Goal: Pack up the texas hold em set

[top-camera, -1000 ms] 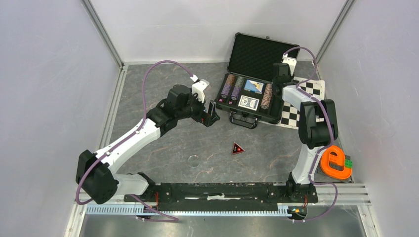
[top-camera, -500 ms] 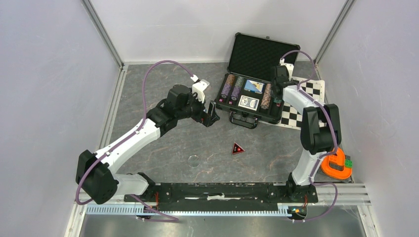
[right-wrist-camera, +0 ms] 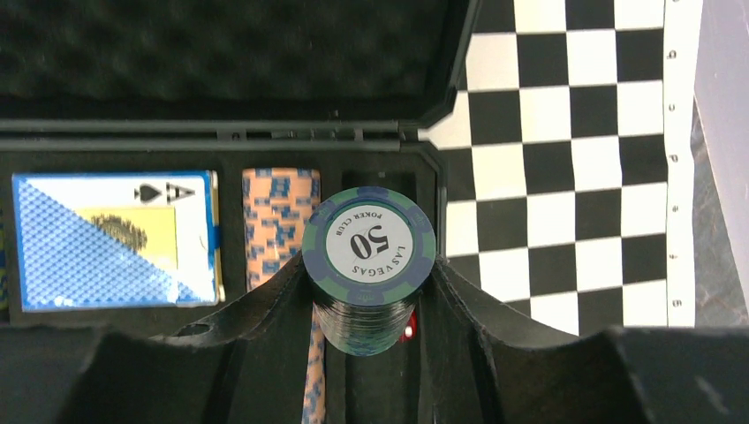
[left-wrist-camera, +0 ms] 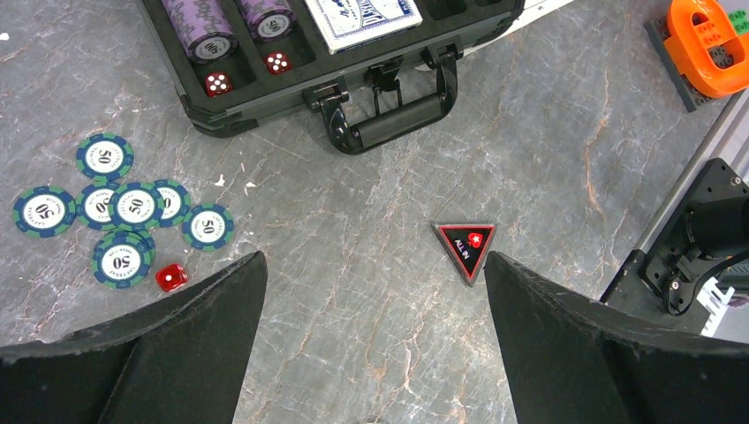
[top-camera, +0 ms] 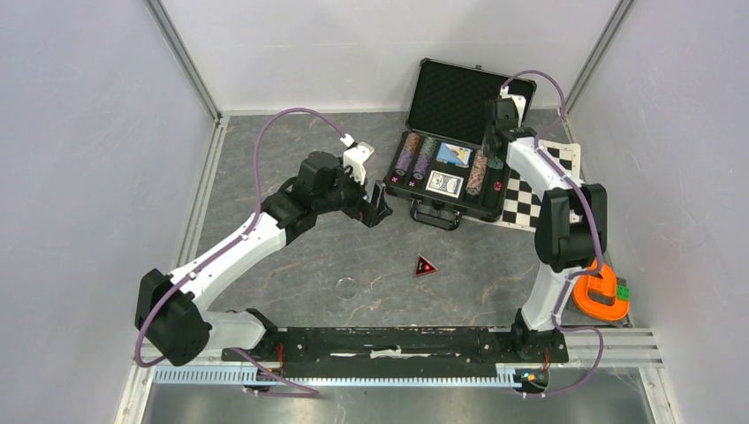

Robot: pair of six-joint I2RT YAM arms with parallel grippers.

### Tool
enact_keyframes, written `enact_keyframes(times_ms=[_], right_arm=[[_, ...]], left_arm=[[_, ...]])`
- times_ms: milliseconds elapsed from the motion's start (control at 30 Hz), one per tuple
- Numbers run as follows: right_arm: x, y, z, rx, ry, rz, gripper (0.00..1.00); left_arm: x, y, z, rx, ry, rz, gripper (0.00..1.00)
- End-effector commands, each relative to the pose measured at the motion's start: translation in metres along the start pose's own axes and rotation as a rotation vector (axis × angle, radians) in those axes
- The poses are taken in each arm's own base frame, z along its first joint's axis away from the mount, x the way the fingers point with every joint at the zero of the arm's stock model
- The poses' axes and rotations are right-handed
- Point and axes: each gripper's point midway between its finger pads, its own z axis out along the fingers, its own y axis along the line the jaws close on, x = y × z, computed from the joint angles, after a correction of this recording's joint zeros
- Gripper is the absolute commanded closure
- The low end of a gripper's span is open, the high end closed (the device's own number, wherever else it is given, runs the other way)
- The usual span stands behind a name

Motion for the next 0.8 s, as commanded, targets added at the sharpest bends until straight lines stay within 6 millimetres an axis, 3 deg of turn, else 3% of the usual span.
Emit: enact_keyframes(times_ms=[0, 300, 600, 767], right_arm=[[-0.033, 0.003, 0.017, -0.011, -0.060, 0.008, 1.00], [0.012, -0.005, 0.036, 0.051, 0.040, 0.001, 1.00], [0.058, -0.013, 0.020, 0.044, 0.185, 0.009, 1.00], [0.064, -0.004, 0.014, -0.012, 0.255, -0.007, 1.00]], left_arm=[[-0.014, -0.003, -0.010, 0.015, -0.062, 0.047, 0.02], [-0.017, -0.001, -0.011, 0.001, -0.069, 0.051, 0.02], [-0.021, 0.000, -0.009, -0.002, -0.072, 0.063, 0.02], [-0.021, 0.001, -0.008, -0.003, -0.065, 0.066, 0.01]])
